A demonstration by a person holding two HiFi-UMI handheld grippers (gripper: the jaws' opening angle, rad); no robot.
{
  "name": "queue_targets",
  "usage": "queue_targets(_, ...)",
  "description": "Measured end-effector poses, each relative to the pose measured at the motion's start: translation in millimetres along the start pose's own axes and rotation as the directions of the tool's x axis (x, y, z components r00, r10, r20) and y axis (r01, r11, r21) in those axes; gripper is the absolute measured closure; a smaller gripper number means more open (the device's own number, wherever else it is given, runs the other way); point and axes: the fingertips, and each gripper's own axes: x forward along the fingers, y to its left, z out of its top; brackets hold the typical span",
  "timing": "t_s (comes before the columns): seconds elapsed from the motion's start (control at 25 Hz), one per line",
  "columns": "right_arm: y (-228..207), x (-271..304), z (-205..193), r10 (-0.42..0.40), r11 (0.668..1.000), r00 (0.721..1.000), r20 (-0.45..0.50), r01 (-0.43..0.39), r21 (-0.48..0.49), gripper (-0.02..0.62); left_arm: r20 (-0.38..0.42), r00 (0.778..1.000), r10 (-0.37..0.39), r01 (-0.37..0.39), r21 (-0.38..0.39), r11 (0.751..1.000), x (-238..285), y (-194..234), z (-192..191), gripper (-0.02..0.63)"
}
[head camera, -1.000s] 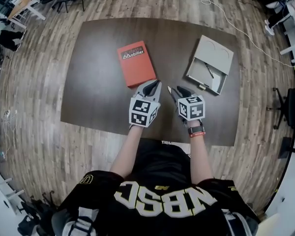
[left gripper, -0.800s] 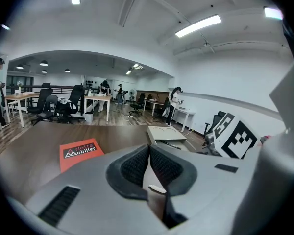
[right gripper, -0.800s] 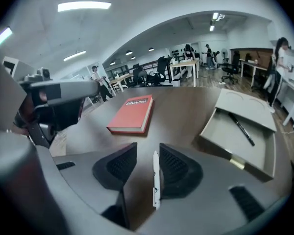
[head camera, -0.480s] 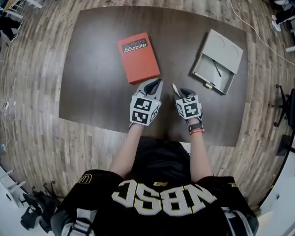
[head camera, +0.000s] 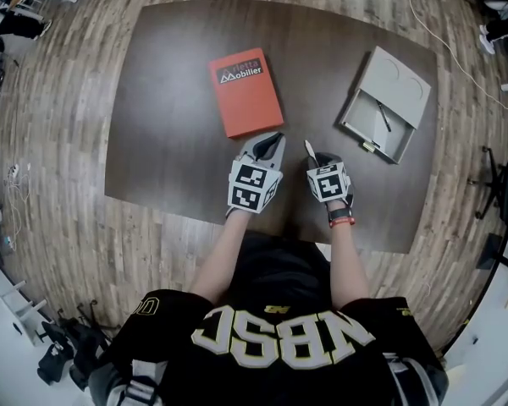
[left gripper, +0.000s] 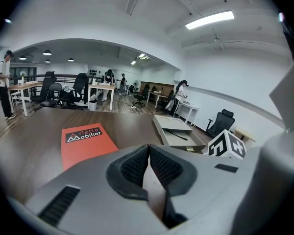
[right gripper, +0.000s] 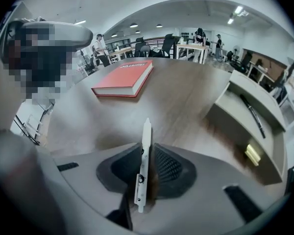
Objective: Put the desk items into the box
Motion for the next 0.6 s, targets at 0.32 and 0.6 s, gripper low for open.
queue_targets(0.32,-3,3,2,0.032,0.998,0.999,0.032,-0.033,0.048,0.541,-0.003,1.000,-0.016,0.016,0.003,1.000,10,-6,4,0.580)
queue_targets(0.6,-10,-6,-1,0.108,0.974,0.991,0.079,-0.121,0.193,0.543,-0.022,0.999,-0.024,0.024,0.015,1.000,18,-14,3,0.580)
